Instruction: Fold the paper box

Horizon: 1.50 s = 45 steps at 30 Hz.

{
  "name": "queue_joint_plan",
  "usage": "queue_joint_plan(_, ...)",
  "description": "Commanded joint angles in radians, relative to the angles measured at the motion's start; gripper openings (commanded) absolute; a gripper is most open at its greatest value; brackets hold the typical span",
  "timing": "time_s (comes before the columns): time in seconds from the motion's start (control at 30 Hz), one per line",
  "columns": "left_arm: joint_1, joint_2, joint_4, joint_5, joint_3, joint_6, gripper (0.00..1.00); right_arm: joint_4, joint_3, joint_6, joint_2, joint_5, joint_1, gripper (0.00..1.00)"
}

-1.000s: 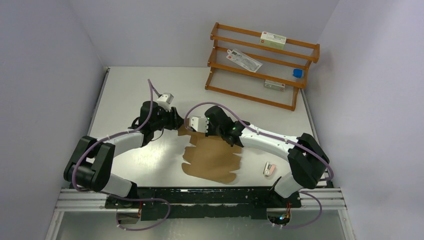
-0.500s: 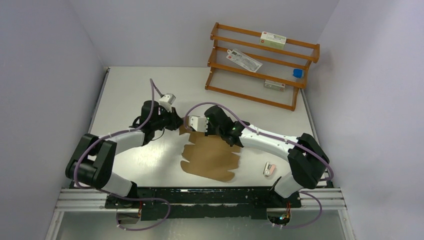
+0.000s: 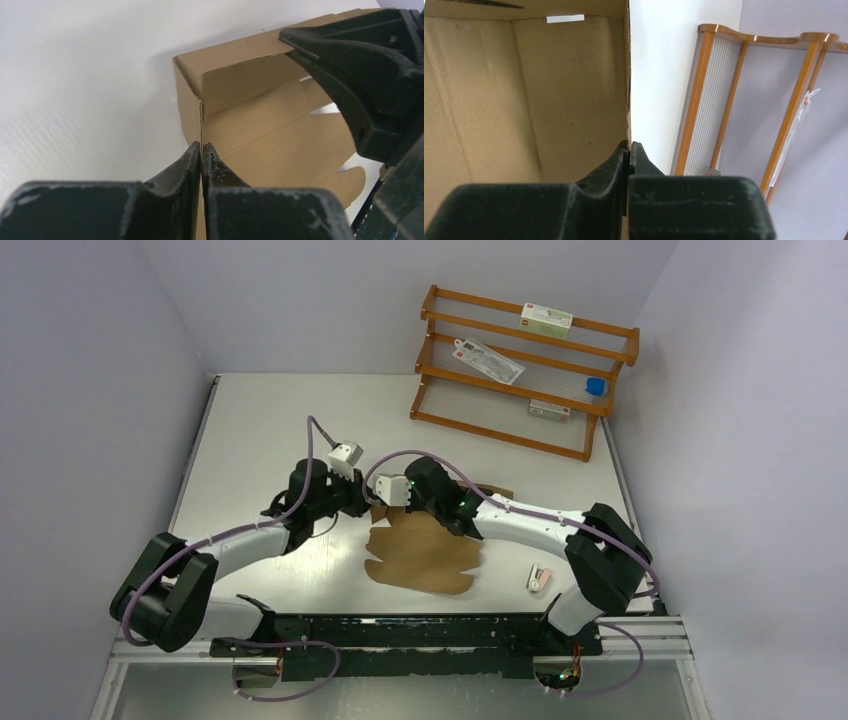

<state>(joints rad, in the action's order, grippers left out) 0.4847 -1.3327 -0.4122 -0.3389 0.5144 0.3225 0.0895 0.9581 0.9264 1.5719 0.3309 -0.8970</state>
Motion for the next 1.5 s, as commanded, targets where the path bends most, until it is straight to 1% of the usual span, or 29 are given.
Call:
queue_joint_plan(0.0, 0.064, 0.033, -0.065, 0.087, -0.025, 0.006, 0.1, -0.119, -0.034, 0.033, -0.01, 0.022, -0.028, 0.0)
queue_joint_plan(0.33, 0.176, 0.066, -0.141, 0.235, -0.129, 0.032, 0.13, -0.33, -0.224, 0.126, -0.076, 0.137, -0.115, 0.0)
queue_joint_plan(0.53, 0.229, 0.066, -0.129, 0.32, -0.158, 0.031, 0.15, -0.443, -0.304, 0.183, -0.074, 0.241, -0.18, 0.0)
queue_joint_plan(0.63, 0.236, 0.077, -0.129, 0.336, -0.175, 0.037, 0.14, -0.483, -0.332, 0.2, -0.06, 0.282, -0.199, 0.02)
queue_joint_plan(0.7, 0.236, 0.084, -0.125, 0.337, -0.179, 0.045, 0.13, -0.486, -0.342, 0.194, -0.055, 0.307, -0.207, 0.06)
queue_joint_plan(0.73, 0.236, 0.087, -0.119, 0.374, -0.179, 0.047, 0.13, -0.481, -0.343, 0.186, -0.057, 0.315, -0.211, 0.08)
queue_joint_plan(0.83, 0.235, 0.096, -0.087, 0.417, -0.176, 0.055, 0.11, -0.428, -0.333, 0.144, -0.088, 0.32, -0.221, 0.15)
queue_joint_plan(1.03, 0.236, 0.127, -0.053, 0.483, -0.182, 0.064, 0.1, -0.302, -0.307, 0.077, -0.155, 0.355, -0.251, 0.22)
queue_joint_plan(1.13, 0.237, 0.13, -0.044, 0.496, -0.178, 0.06, 0.09, -0.212, -0.291, 0.02, -0.203, 0.338, -0.252, 0.27)
queue_joint_plan(1.33, 0.238, 0.122, -0.006, 0.537, -0.151, 0.054, 0.09, -0.015, -0.259, -0.096, -0.275, 0.3, -0.252, 0.34)
queue_joint_plan(1.4, 0.238, 0.125, 0.016, 0.554, -0.139, 0.05, 0.09, 0.03, -0.252, -0.124, -0.301, 0.275, -0.25, 0.38)
queue_joint_plan(1.47, 0.237, 0.132, 0.023, 0.552, -0.133, 0.042, 0.09, 0.039, -0.259, -0.124, -0.325, 0.26, -0.251, 0.39)
